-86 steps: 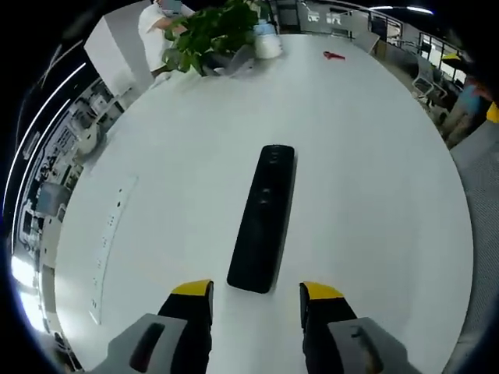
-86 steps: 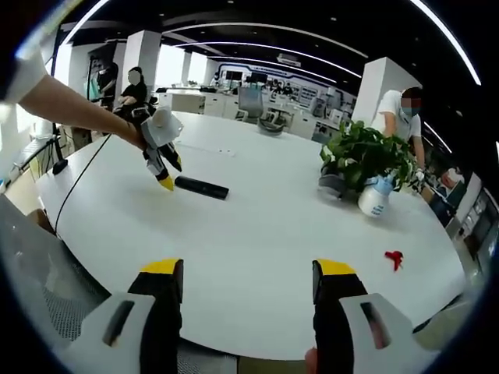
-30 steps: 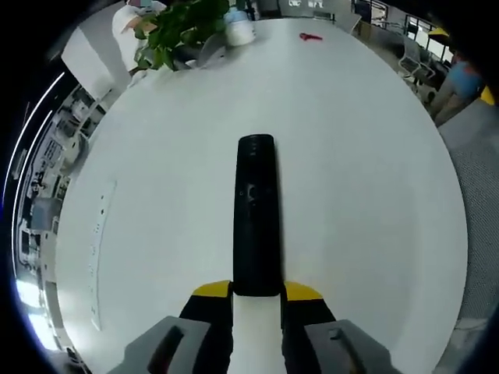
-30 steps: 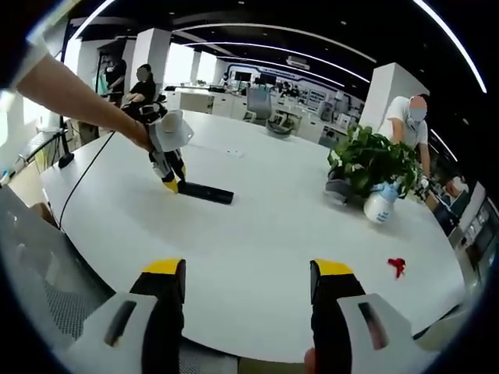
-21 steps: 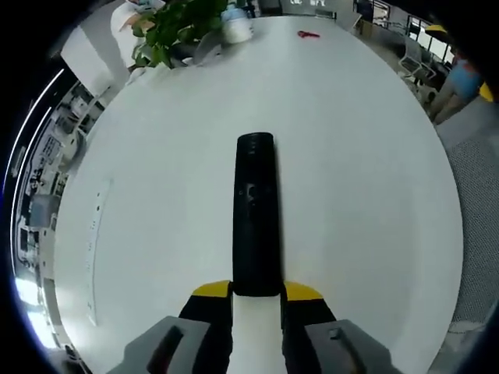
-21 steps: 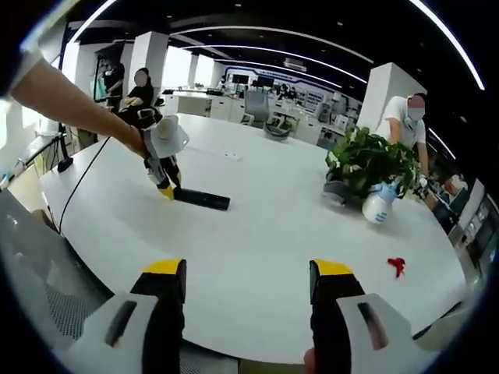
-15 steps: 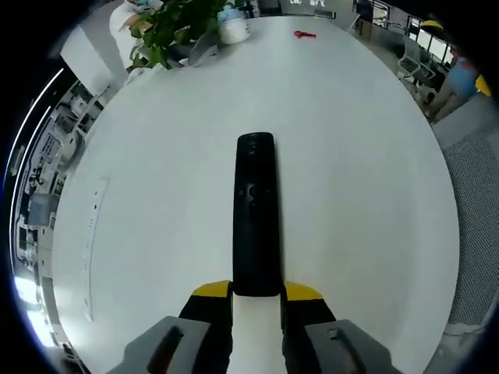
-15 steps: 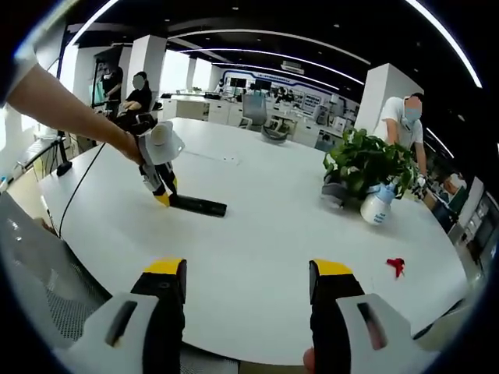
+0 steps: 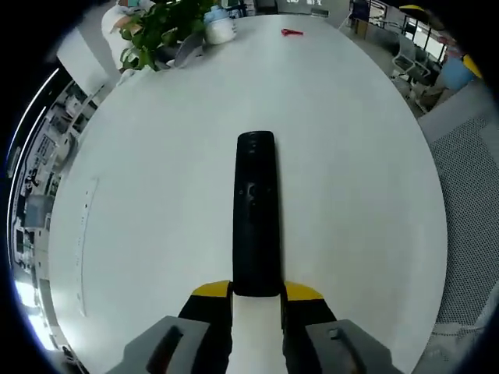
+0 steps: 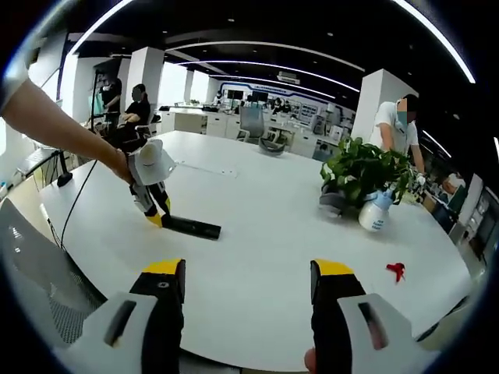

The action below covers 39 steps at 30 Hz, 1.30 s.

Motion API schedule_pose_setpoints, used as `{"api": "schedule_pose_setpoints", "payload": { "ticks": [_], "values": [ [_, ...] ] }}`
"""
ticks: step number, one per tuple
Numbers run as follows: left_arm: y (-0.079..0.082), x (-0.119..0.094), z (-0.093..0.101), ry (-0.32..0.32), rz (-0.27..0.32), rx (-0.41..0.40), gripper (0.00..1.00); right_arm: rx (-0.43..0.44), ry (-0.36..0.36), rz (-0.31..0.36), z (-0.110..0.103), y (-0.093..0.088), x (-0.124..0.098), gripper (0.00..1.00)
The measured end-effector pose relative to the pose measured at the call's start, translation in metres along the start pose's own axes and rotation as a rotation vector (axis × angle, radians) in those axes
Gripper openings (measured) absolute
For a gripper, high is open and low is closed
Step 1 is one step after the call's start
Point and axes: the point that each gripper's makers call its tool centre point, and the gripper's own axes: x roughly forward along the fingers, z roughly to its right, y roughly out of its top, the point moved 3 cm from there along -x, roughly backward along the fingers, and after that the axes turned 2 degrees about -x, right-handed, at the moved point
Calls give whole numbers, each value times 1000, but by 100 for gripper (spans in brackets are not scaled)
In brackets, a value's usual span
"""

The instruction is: Press the specified remote control buttons in sequence, fully releasing each button before pressing the next.

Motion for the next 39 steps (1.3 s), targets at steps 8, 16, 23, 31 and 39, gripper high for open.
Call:
{"api": "schedule_pose_setpoints", "payload": {
  "ticks": [8, 16, 23, 31, 39],
  "values": [
    [-3, -3, 22, -5, -1, 16, 22, -6, 14, 13, -3, 2, -1, 65],
    [-5, -7, 49, -27, 16, 36, 22, 0, 2, 26, 0, 4, -2, 65],
    [-8, -10, 68, -36, 12, 70, 22, 1, -7, 30, 1, 4, -3, 64],
    [-14, -15, 91, -49, 4, 115, 22, 10, 5, 40, -1, 6, -5, 61],
    [-18, -19, 108, -47, -8, 139, 22, 21, 19, 38, -3, 6, -6, 58]
  ]
}}
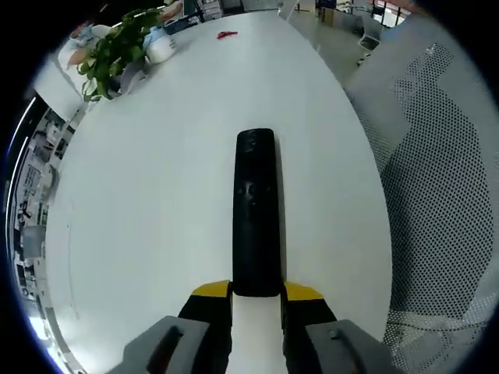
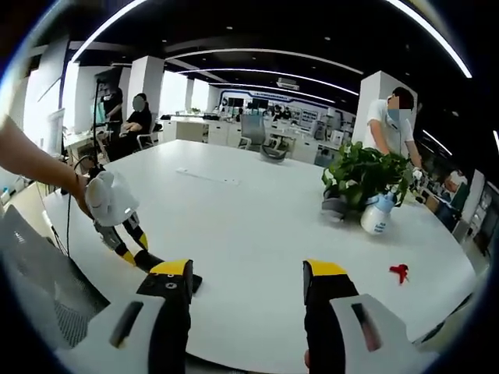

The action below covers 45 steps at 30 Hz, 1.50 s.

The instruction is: Press the specified remote control buttons in sequence, fully releasing each button before pressing the next.

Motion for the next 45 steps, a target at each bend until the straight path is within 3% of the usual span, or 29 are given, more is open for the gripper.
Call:
{"api": "schedule_pose_setpoints", "payload": {
  "ticks": [11, 16, 23, 26, 27, 30, 33, 37, 39, 42, 45],
  "values": [
    [-3, -3, 20, -5, 11, -13, 22, 5, 95, -9, -16, 7, 1, 37],
    [-5, -4, 32, -6, 18, -12, 22, -41, 123, 15, -17, 29, 7, 27],
    [-7, -7, 51, -11, 36, -29, 23, -26, 192, 61, -24, 60, 18, 12],
    [-9, -8, 57, -10, 59, -49, 23, -3, 245, 36, -30, 68, 24, 0],
    [-9, -8, 59, -7, 74, -54, 23, 1, 253, 30, -29, 71, 29, 0],
    [-11, -9, 61, -3, 108, -51, 23, 43, 329, -23, -40, 70, 39, 0],
    [-12, -9, 61, -15, 139, -67, 23, -1, 349, -6, -44, 76, 51, 0],
    [-13, -9, 62, -11, 172, -62, 23, -19, 389, -50, -50, 74, 68, 0],
    [-13, -9, 62, -9, 190, -86, 24, -24, 408, -92, -54, 66, 76, 0],
    [-15, -8, 62, -19, 227, -123, 24, -41, 397, -95, -57, 57, 87, 0],
    [-16, -8, 61, -27, 243, -128, 24, 4, 410, -185, -63, 41, 93, 0]
  ]
}}
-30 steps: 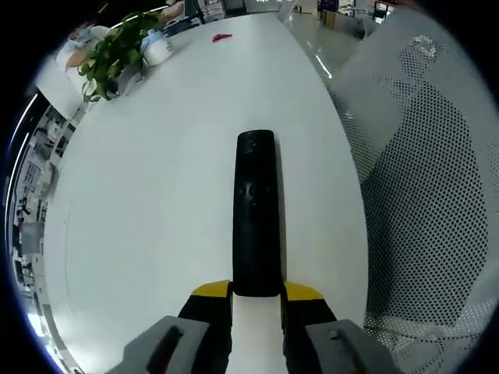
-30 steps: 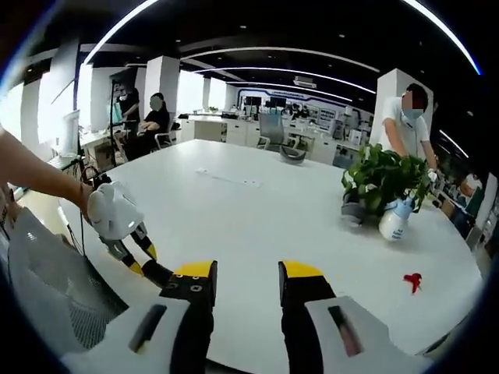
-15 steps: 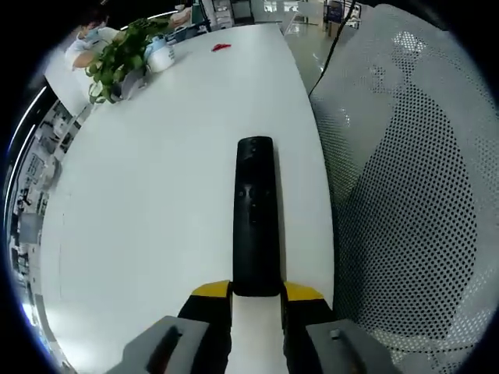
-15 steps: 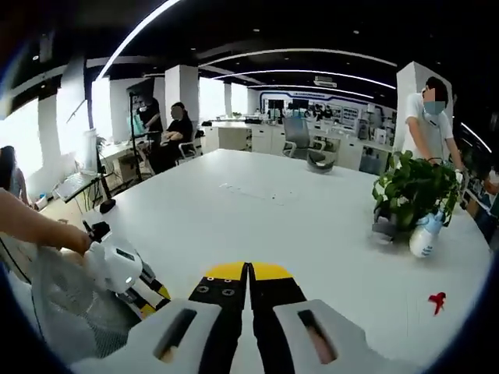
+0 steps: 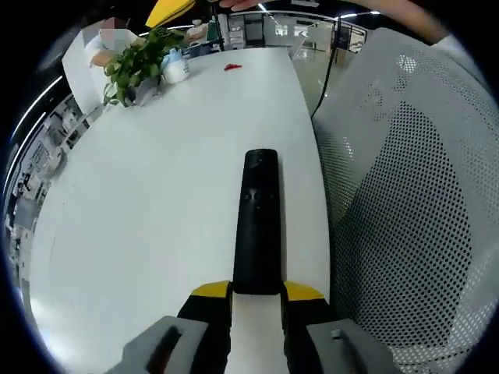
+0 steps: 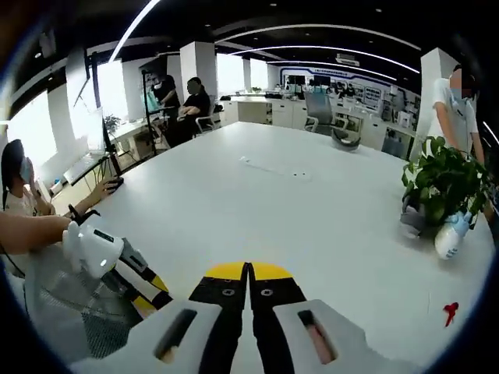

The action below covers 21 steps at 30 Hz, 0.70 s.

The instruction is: Press the specified remote control buttons in sequence, fully releasing each button before pressing the next.

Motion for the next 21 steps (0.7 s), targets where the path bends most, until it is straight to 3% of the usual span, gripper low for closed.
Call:
{"api": "schedule_pose_setpoints", "payload": {
  "ticks": [4, 6, 7, 9, 11, 13, 16, 19, 21],
  "values": [
    [1, 0, 0, 0, 1, -6, 24, 63, 33, -85, -4, -18, 10, 0],
    [1, 1, 0, 1, 0, -7, 24, 95, 76, -173, -8, -36, 19, 0],
    [1, 1, 0, 0, -3, -10, 24, 112, 130, -255, -14, -51, 23, 0],
    [1, 1, 0, -6, -6, -9, 24, 160, 177, -329, -22, -68, 31, 0],
    [1, 1, -1, -8, -6, -5, 24, 172, 193, -330, -27, -75, 37, 0],
    [1, 1, 0, -6, -3, 0, 24, 206, 213, -415, -34, -89, 38, 0],
    [-2, -1, 0, 10, 39, -18, 24, 245, 185, -493, -34, -106, 41, 0],
    [0, -1, 0, -5, 36, -11, 24, 317, 190, -536, -37, -114, 38, 0],
    [0, -1, 0, -7, 29, -8, 24, 288, 189, -532, -36, -113, 39, 0]
  ]
}}
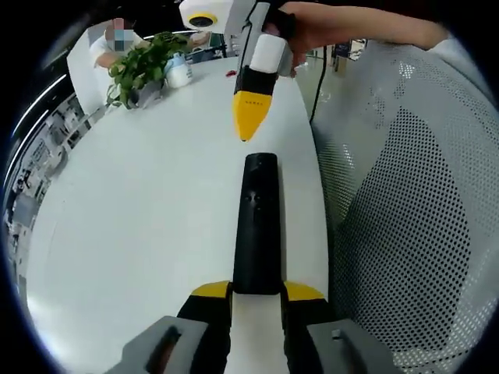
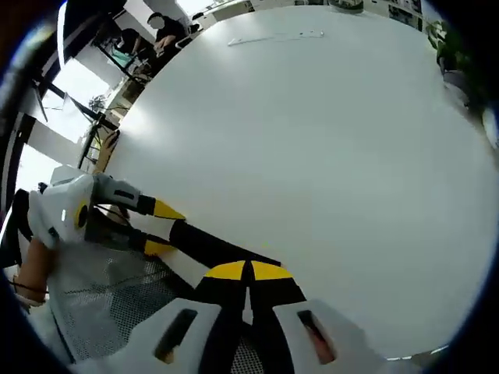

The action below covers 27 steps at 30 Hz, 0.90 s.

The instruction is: Press the specified remote control buttons in sequence, fully releasing each button before pressing the next.

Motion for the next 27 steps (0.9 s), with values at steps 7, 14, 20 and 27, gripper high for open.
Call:
{"api": "schedule_pose_setpoints", "payload": {
  "ticks": [7, 14, 20, 27],
  "values": [
    [0, 0, 0, -1, -6, 3, 24, -17, -75, -140, 9, -20, 11, 0],
    [0, 1, 0, -5, -5, -13, 24, -7, -94, -153, 13, -22, 12, 0],
    [0, 1, 0, -6, -4, -24, 24, -4, -83, -154, 9, -20, 17, 0],
    [0, 1, 0, -6, -3, -33, 24, -42, -113, -176, 11, -22, 19, 0]
  ]
}}
